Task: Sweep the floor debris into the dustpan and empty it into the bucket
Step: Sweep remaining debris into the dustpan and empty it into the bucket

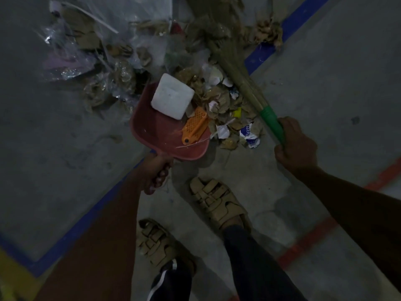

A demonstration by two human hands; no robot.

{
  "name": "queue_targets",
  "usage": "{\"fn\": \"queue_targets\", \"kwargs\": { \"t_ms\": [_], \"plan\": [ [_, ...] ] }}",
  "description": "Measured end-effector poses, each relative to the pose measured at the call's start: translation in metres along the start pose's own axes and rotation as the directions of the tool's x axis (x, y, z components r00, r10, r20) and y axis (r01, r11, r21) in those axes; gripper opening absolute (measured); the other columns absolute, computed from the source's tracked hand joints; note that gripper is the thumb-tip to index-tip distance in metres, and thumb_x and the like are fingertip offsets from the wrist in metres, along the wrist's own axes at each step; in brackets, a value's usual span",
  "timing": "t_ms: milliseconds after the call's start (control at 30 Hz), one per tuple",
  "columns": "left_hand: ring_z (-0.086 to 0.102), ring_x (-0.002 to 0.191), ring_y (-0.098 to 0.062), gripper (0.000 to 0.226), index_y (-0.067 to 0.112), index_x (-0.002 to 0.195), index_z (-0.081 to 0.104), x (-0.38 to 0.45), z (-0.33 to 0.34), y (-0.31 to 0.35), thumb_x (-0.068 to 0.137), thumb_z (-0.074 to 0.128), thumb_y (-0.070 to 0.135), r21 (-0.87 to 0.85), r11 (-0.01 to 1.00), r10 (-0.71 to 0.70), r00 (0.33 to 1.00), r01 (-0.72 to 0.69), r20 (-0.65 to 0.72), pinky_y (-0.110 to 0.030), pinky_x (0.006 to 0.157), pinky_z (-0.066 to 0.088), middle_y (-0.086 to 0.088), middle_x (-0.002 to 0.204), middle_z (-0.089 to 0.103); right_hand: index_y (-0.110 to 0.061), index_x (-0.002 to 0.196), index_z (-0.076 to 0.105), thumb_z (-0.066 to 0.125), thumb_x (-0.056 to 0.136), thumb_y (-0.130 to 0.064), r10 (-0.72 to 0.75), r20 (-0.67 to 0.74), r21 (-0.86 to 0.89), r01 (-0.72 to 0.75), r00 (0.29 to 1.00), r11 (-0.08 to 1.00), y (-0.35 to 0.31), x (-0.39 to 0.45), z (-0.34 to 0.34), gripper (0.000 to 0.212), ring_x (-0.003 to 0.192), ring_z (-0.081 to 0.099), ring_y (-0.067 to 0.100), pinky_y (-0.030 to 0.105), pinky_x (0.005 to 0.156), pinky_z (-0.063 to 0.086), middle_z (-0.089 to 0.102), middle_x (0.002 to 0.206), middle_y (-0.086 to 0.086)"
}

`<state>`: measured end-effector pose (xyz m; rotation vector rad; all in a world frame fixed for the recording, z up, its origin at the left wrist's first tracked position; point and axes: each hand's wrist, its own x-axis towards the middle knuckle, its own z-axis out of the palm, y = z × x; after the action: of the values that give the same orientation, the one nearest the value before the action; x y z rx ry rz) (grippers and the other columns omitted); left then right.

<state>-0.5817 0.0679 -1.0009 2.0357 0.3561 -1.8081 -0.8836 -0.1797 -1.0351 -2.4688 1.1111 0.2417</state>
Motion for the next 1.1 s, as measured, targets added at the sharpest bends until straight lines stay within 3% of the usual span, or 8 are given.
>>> {"fn": "queue_targets", "kwargs": {
  "t_ms": [233, 333, 467, 567, 667, 867, 933, 1100],
  "plan": [
    [0.021, 0.031, -0.013, 0.034, 0.015, 0.054, 0.038, 0.003, 0.000, 0.023, 0.084, 0.054, 0.014, 0.057, 0.998, 0.018, 1.000, -0.017, -0.016, -0.012, 0.042, 0.021, 0.001, 0.043, 0.028, -0.020, 0.143, 0.043, 0.050, 0.069, -0.034, -0.075, 0.084, 0.073, 0.069, 0.994, 0.995, -0.009, -0.008, 0.015, 0.075, 0.097, 0.065, 0.029, 0.028, 0.066, 0.048, 0.044, 0.146, -0.001],
    [0.021, 0.032, -0.014, 0.034, 0.016, 0.052, 0.038, 0.007, 0.001, 0.011, 0.083, 0.053, 0.016, 0.016, 1.000, 0.001, 1.000, -0.001, 0.025, -0.019, 0.051, 0.016, 0.000, 0.043, 0.027, -0.020, 0.143, 0.042, 0.057, 0.069, -0.028, -0.090, 0.104, 0.104, 0.079, 0.991, 0.991, -0.017, -0.019, 0.018, 0.077, 0.096, 0.065, 0.029, 0.027, 0.066, 0.047, 0.043, 0.147, -0.001],
    [0.020, 0.032, -0.014, 0.033, 0.017, 0.053, 0.038, 0.007, 0.007, -0.018, 0.083, 0.052, 0.016, -0.081, 0.996, -0.028, 0.998, 0.032, 0.050, -0.017, 0.045, 0.017, 0.000, 0.044, 0.026, -0.019, 0.143, 0.044, 0.062, 0.066, -0.025, -0.125, 0.108, 0.134, 0.111, 0.986, 0.985, -0.028, -0.049, 0.024, 0.079, 0.088, 0.068, 0.030, 0.029, 0.064, 0.052, 0.046, 0.145, 0.003],
    [0.021, 0.034, -0.014, 0.032, 0.015, 0.055, 0.040, 0.001, 0.011, -0.035, 0.085, 0.052, 0.013, -0.153, 0.988, 0.016, 0.999, -0.009, 0.049, -0.020, 0.045, 0.017, -0.002, 0.046, 0.027, -0.023, 0.140, 0.043, 0.059, 0.065, -0.028, -0.157, 0.140, 0.160, 0.134, 0.978, 0.978, -0.035, -0.073, 0.026, 0.077, 0.079, 0.069, 0.029, 0.030, 0.061, 0.054, 0.047, 0.142, 0.002],
    [0.022, 0.036, -0.015, 0.036, 0.018, 0.051, 0.042, -0.006, 0.012, -0.046, 0.086, 0.052, 0.015, -0.164, 0.986, 0.034, 0.998, -0.025, 0.056, -0.028, 0.050, 0.013, -0.002, 0.048, 0.028, -0.025, 0.141, 0.040, 0.064, 0.065, -0.020, -0.182, 0.192, 0.185, 0.146, 0.964, 0.972, -0.036, -0.092, 0.025, 0.080, 0.082, 0.067, 0.029, 0.033, 0.061, 0.055, 0.045, 0.144, -0.001],
    [0.023, 0.036, -0.014, 0.033, 0.015, 0.055, 0.041, -0.023, 0.001, -0.063, 0.086, 0.053, 0.011, -0.213, 0.976, 0.053, 0.999, -0.051, 0.002, -0.024, 0.045, 0.019, -0.003, 0.048, 0.030, -0.022, 0.136, 0.047, 0.062, 0.064, -0.022, -0.061, 0.114, 0.120, 0.047, 0.992, 0.992, -0.043, -0.092, 0.011, 0.074, 0.084, 0.067, 0.030, 0.033, 0.056, 0.054, 0.049, 0.139, 0.000],
    [0.024, 0.034, -0.014, 0.033, 0.014, 0.056, 0.041, -0.025, -0.005, -0.067, 0.087, 0.053, 0.010, -0.241, 0.968, 0.065, 0.997, -0.072, -0.034, -0.023, 0.043, 0.019, -0.004, 0.046, 0.031, -0.018, 0.134, 0.050, 0.062, 0.063, -0.020, -0.057, 0.055, 0.110, 0.051, 0.997, 0.993, -0.047, -0.085, 0.005, 0.072, 0.093, 0.066, 0.031, 0.032, 0.059, 0.053, 0.052, 0.136, 0.002],
    [0.025, 0.032, -0.015, 0.038, 0.013, 0.052, 0.040, -0.022, -0.020, -0.066, 0.086, 0.055, 0.011, -0.187, 0.980, 0.056, 0.997, -0.066, -0.060, -0.018, 0.039, 0.024, -0.004, 0.044, 0.032, -0.015, 0.139, 0.045, 0.060, 0.072, -0.024, -0.098, 0.042, 0.056, 0.095, 0.994, 0.994, -0.057, -0.054, 0.003, 0.070, 0.093, 0.063, 0.029, 0.032, 0.060, 0.051, 0.049, 0.139, 0.004]
  ]
}}
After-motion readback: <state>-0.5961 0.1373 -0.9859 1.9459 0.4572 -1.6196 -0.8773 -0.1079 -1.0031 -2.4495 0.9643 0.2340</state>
